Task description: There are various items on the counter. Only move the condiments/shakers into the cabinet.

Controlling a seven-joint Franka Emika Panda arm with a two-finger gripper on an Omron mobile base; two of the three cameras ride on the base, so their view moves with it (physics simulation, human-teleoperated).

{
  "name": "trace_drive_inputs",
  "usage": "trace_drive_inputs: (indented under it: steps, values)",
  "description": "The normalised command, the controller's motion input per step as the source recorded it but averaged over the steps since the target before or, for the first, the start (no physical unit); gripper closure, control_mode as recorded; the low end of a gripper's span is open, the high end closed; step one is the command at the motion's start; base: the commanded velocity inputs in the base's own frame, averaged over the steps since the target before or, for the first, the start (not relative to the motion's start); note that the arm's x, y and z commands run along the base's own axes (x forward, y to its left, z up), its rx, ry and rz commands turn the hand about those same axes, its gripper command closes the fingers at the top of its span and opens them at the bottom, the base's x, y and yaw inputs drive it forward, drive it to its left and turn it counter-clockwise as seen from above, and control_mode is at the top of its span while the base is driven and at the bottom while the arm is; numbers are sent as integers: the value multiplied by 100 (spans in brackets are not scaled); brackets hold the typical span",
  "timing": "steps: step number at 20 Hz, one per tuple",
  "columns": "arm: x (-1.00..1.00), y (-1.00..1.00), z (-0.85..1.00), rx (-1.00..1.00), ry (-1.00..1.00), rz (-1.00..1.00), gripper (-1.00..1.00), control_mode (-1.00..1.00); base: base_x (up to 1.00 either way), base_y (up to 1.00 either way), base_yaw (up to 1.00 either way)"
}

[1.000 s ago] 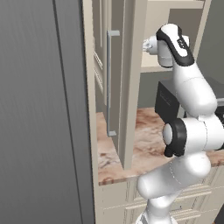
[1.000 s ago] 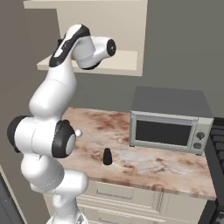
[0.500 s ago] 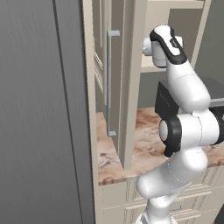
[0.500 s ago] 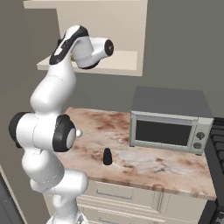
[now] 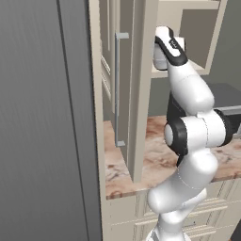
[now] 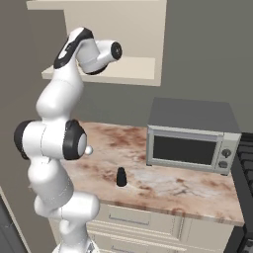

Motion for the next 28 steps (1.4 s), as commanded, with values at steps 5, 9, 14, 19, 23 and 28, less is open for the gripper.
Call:
trace_drive_inputs:
  steps: [5, 9, 14, 19, 23, 28]
  values:
    - [13, 0, 0, -3, 0, -3, -100, -100, 0, 0, 0]
    - [0, -3, 0, 0, 0, -1, -100, -100, 0, 0, 0]
    - [-3, 0, 0, 0, 0, 0, -100, -100, 0, 0, 0]
    - [-68, -29, 0, 0, -2, 0, -100, -100, 0, 0, 0]
    - [-100, -59, 0, 0, -5, 0, -100, -100, 0, 0, 0]
    - [-100, -62, 14, 0, -10, 1, -100, -100, 0, 0, 0]
